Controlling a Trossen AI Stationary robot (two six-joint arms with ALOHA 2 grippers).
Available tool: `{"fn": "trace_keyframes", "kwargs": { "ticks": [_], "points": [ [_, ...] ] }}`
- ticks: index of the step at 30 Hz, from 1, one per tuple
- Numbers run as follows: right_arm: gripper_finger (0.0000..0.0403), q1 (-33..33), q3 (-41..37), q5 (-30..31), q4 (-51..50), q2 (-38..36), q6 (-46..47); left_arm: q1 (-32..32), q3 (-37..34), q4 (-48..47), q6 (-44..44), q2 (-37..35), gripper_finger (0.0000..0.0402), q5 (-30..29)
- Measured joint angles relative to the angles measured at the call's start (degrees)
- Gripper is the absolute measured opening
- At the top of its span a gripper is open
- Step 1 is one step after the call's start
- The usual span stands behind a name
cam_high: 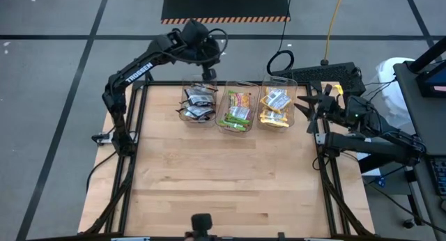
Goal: Sort Maruchan noodles
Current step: Adjust the green noodle pack in the middle transparent bin
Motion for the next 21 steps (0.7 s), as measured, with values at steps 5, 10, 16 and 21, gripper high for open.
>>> {"fn": "trace_keyframes", "kwargs": {
  "ticks": [5,10,16,21],
  "points": [
    [0.0132,0.0,0.0,-0.7,-0.7,0.0,2.8,-4.3,0.0,0.9,-3.4,1.5,0.0012,0.3],
    [0.0132,0.0,0.0,-6.2,-1.5,0.0,2.6,-8.9,0.0,0.4,-4.0,1.7,0.0005,0.5],
    [0.0132,0.0,0.0,-12.2,-2.4,0.0,2.6,-13.9,0.0,-1.1,-4.8,1.7,0.0004,0.4],
    [0.0132,0.0,0.0,-13.6,-2.8,0.0,2.6,-16.6,0.0,-3.6,-4.0,1.7,0.0004,-1.8]
  ]
}}
